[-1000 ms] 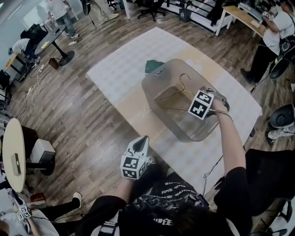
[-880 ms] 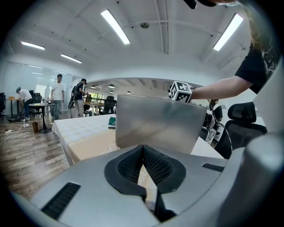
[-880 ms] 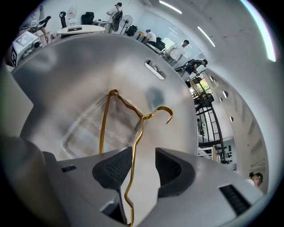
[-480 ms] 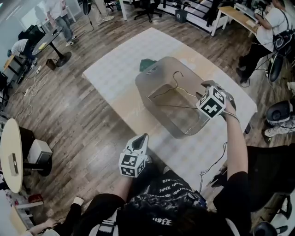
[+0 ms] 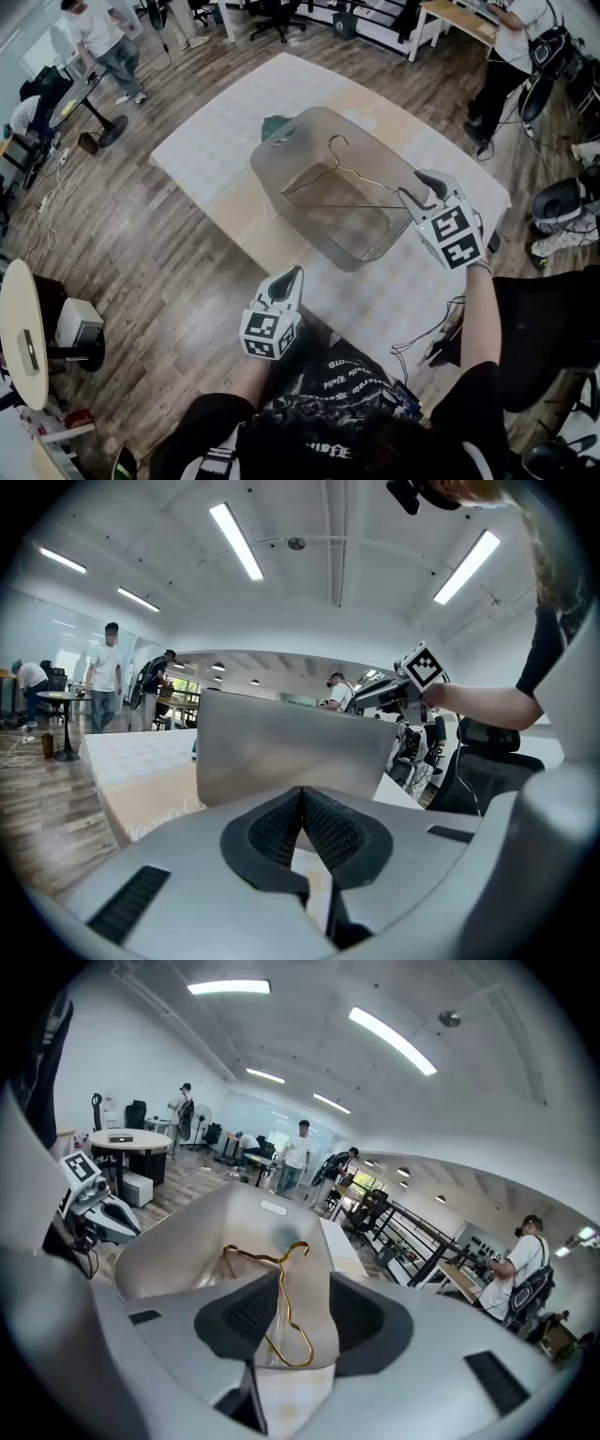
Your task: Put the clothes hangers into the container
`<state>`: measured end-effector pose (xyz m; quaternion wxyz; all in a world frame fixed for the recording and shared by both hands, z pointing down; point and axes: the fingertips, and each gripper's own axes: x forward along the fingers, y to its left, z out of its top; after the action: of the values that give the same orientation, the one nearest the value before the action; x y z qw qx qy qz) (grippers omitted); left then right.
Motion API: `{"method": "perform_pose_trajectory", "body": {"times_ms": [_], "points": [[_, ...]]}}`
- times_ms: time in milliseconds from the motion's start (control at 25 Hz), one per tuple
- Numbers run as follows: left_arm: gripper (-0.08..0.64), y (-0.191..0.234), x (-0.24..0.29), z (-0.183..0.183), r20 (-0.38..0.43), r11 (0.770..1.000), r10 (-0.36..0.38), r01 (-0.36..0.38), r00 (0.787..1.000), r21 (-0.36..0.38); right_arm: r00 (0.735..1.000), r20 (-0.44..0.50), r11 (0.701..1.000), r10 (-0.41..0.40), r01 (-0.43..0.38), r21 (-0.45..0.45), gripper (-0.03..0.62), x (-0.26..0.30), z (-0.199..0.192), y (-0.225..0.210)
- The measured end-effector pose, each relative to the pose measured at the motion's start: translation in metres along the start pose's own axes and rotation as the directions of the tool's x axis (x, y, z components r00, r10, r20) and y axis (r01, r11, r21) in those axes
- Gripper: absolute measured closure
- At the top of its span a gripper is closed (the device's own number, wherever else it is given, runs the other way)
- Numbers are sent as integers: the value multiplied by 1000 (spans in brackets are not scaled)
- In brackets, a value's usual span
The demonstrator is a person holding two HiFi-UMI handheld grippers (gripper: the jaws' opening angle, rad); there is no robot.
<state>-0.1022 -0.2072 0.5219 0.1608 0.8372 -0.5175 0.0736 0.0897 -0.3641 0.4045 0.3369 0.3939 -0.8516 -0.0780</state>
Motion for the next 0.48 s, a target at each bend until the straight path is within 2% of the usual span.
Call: {"method": "perform_pose_trajectory", "body": {"times_ms": [240,480], "points": [[540,-17,12,8,26,999,-40,40,999,11,993,96,995,-63,54,90,410,-35,-10,8],[540,-35,19,13,41,997,-73,72,996,39,981,153,971,-116,79,227,410,-57,-37,27]]}}
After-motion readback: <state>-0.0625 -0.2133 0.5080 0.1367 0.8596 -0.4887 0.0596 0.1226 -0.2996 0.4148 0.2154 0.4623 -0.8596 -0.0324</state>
